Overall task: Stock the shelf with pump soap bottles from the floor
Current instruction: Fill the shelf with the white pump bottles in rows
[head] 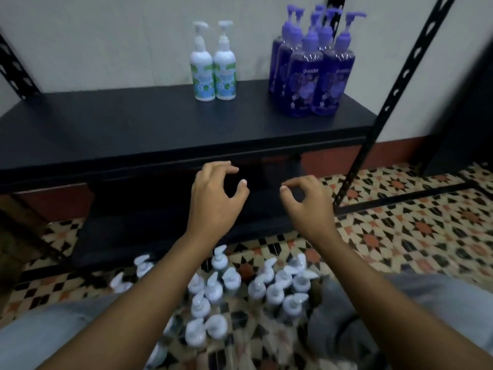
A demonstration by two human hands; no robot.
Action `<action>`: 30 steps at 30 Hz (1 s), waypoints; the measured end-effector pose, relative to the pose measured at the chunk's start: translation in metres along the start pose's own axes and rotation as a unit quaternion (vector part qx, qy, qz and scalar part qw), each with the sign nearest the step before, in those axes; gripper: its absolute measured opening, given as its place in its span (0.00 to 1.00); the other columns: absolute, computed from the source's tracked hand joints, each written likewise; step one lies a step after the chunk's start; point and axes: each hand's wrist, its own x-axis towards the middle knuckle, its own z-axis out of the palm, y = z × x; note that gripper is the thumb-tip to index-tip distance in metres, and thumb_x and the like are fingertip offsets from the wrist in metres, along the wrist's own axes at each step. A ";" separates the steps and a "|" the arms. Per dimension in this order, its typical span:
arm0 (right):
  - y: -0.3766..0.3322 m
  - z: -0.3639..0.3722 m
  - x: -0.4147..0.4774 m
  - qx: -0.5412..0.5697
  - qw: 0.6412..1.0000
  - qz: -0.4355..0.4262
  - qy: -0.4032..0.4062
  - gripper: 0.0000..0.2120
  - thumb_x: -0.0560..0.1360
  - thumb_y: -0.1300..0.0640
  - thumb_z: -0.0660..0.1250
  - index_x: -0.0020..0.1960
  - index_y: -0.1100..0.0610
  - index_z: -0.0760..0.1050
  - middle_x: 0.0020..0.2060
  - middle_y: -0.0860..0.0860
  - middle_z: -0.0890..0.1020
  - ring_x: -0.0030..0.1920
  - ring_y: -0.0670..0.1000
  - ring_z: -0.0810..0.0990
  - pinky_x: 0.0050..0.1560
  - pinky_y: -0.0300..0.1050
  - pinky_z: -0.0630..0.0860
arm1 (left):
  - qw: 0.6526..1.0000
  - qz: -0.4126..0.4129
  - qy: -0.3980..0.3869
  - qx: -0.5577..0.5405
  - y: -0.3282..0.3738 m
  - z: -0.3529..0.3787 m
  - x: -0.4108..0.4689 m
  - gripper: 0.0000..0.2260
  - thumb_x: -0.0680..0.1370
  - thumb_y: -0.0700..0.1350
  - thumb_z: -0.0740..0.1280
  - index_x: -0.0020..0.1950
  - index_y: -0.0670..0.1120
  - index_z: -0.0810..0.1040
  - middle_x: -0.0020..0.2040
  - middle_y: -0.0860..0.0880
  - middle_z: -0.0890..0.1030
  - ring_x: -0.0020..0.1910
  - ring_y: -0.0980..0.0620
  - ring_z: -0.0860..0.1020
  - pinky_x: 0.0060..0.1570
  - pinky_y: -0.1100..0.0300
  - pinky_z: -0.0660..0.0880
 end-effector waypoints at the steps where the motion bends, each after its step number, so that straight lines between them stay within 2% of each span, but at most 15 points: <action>1: 0.013 0.000 -0.020 0.002 0.999 0.033 -0.004 0.04 0.79 0.51 0.68 0.47 0.48 0.80 0.46 0.44 0.81 0.50 0.44 0.78 0.51 0.38 0.73 | 1.000 -0.007 -0.018 -0.011 -0.003 0.012 -0.017 0.12 0.78 0.50 0.70 0.59 0.49 0.79 0.62 0.53 0.76 0.64 0.53 0.74 0.66 0.51 0.72; 4: 0.056 0.006 -0.080 0.008 0.985 0.167 -0.039 0.06 0.78 0.50 0.67 0.43 0.48 0.80 0.40 0.44 0.82 0.43 0.42 0.80 0.46 0.44 0.77 | 0.991 -0.063 -0.115 -0.022 -0.015 0.051 -0.062 0.11 0.79 0.51 0.70 0.59 0.50 0.79 0.59 0.55 0.75 0.61 0.53 0.75 0.62 0.53 0.73; 6: 0.079 0.018 -0.117 -0.020 0.965 0.252 -0.072 0.10 0.76 0.44 0.65 0.41 0.47 0.79 0.36 0.44 0.83 0.40 0.44 0.80 0.45 0.46 0.77 | 0.977 -0.120 -0.172 -0.019 -0.028 0.075 -0.090 0.11 0.79 0.50 0.70 0.59 0.49 0.78 0.58 0.54 0.74 0.58 0.54 0.76 0.57 0.59 0.72; 8: 0.101 0.032 -0.152 -0.074 0.947 0.295 -0.103 0.12 0.75 0.42 0.64 0.40 0.47 0.80 0.36 0.45 0.82 0.40 0.48 0.79 0.47 0.46 0.76 | 0.961 -0.177 -0.214 -0.014 -0.044 0.095 -0.117 0.11 0.77 0.50 0.71 0.57 0.50 0.78 0.56 0.53 0.76 0.54 0.53 0.78 0.52 0.59 0.73; 11: 0.129 0.054 -0.197 -0.034 0.897 0.396 -0.192 0.12 0.77 0.47 0.67 0.38 0.51 0.79 0.33 0.47 0.79 0.40 0.50 0.77 0.45 0.46 0.75 | 0.934 -0.255 -0.252 0.003 -0.071 0.117 -0.158 0.09 0.76 0.50 0.71 0.50 0.49 0.75 0.50 0.50 0.79 0.49 0.48 0.79 0.46 0.54 0.75; 13: 0.150 0.066 -0.220 -0.012 0.866 0.443 -0.231 0.15 0.77 0.48 0.68 0.35 0.54 0.74 0.31 0.49 0.77 0.37 0.50 0.77 0.44 0.49 0.74 | 0.909 -0.320 -0.267 0.006 -0.089 0.128 -0.182 0.10 0.75 0.50 0.73 0.48 0.49 0.73 0.48 0.48 0.80 0.49 0.46 0.80 0.48 0.53 0.77; 15: 0.168 0.077 -0.232 0.011 0.846 0.479 -0.235 0.13 0.76 0.49 0.71 0.39 0.57 0.76 0.37 0.52 0.81 0.42 0.54 0.80 0.48 0.50 0.77 | 0.895 -0.354 -0.271 0.002 -0.107 0.140 -0.201 0.13 0.74 0.48 0.75 0.42 0.51 0.70 0.42 0.47 0.79 0.46 0.42 0.81 0.48 0.51 0.78; 16: 0.176 0.084 -0.234 0.019 0.841 0.490 -0.226 0.12 0.75 0.49 0.73 0.47 0.58 0.78 0.44 0.54 0.83 0.48 0.56 0.81 0.54 0.52 0.78 | 0.897 -0.352 -0.268 0.003 -0.115 0.145 -0.209 0.15 0.73 0.47 0.76 0.41 0.52 0.69 0.40 0.47 0.79 0.45 0.41 0.81 0.46 0.52 0.78; 18: 0.184 0.097 -0.233 0.041 0.845 0.501 -0.181 0.23 0.73 0.53 0.76 0.63 0.61 0.74 0.59 0.57 0.81 0.60 0.59 0.79 0.62 0.56 0.76 | 0.893 -0.345 -0.287 0.019 -0.134 0.157 -0.217 0.13 0.72 0.46 0.77 0.45 0.48 0.73 0.42 0.46 0.80 0.44 0.42 0.80 0.43 0.56 0.74; 19: 0.186 0.103 -0.232 0.049 0.847 0.507 -0.152 0.29 0.71 0.56 0.78 0.67 0.62 0.71 0.62 0.57 0.79 0.63 0.61 0.78 0.64 0.58 0.75 | 0.891 -0.338 -0.303 0.019 -0.141 0.164 -0.217 0.13 0.72 0.47 0.77 0.50 0.45 0.76 0.45 0.46 0.81 0.46 0.44 0.81 0.43 0.58 0.73; 21: 0.189 0.115 -0.226 0.060 0.848 0.517 -0.101 0.33 0.69 0.62 0.80 0.69 0.65 0.69 0.64 0.61 0.78 0.65 0.63 0.77 0.65 0.58 0.74 | 0.883 -0.331 -0.332 0.003 -0.155 0.176 -0.212 0.19 0.71 0.48 0.76 0.59 0.47 0.77 0.52 0.48 0.82 0.51 0.47 0.81 0.46 0.57 0.75; 22: 0.195 0.122 -0.227 0.061 0.847 0.521 -0.087 0.34 0.68 0.65 0.80 0.69 0.66 0.69 0.64 0.62 0.78 0.65 0.63 0.77 0.65 0.54 0.73 | 0.881 -0.327 -0.341 -0.006 -0.162 0.182 -0.210 0.22 0.70 0.48 0.76 0.62 0.49 0.76 0.55 0.50 0.81 0.53 0.48 0.81 0.49 0.56 0.77; 25: 0.205 0.135 -0.226 0.040 0.857 0.509 -0.071 0.36 0.67 0.65 0.80 0.71 0.66 0.69 0.64 0.62 0.79 0.64 0.61 0.78 0.60 0.45 0.71 | 0.885 -0.317 -0.339 -0.025 -0.170 0.193 -0.201 0.32 0.69 0.47 0.76 0.72 0.50 0.70 0.65 0.51 0.78 0.62 0.50 0.76 0.60 0.53 0.75; 27: 0.210 0.141 -0.225 0.024 0.859 0.507 -0.071 0.36 0.67 0.62 0.81 0.71 0.65 0.70 0.63 0.61 0.80 0.62 0.61 0.79 0.57 0.45 0.72 | 0.883 -0.314 -0.347 -0.027 -0.175 0.199 -0.196 0.32 0.70 0.42 0.76 0.73 0.48 0.70 0.66 0.51 0.76 0.62 0.52 0.74 0.59 0.59 0.71; 30: 0.218 0.145 -0.218 -0.011 0.859 0.503 -0.096 0.31 0.68 0.59 0.80 0.67 0.63 0.74 0.59 0.61 0.82 0.60 0.63 0.80 0.57 0.50 0.76 | 0.886 -0.293 -0.359 0.003 -0.182 0.208 -0.192 0.27 0.70 0.45 0.72 0.70 0.47 0.73 0.63 0.47 0.78 0.61 0.46 0.77 0.59 0.51 0.75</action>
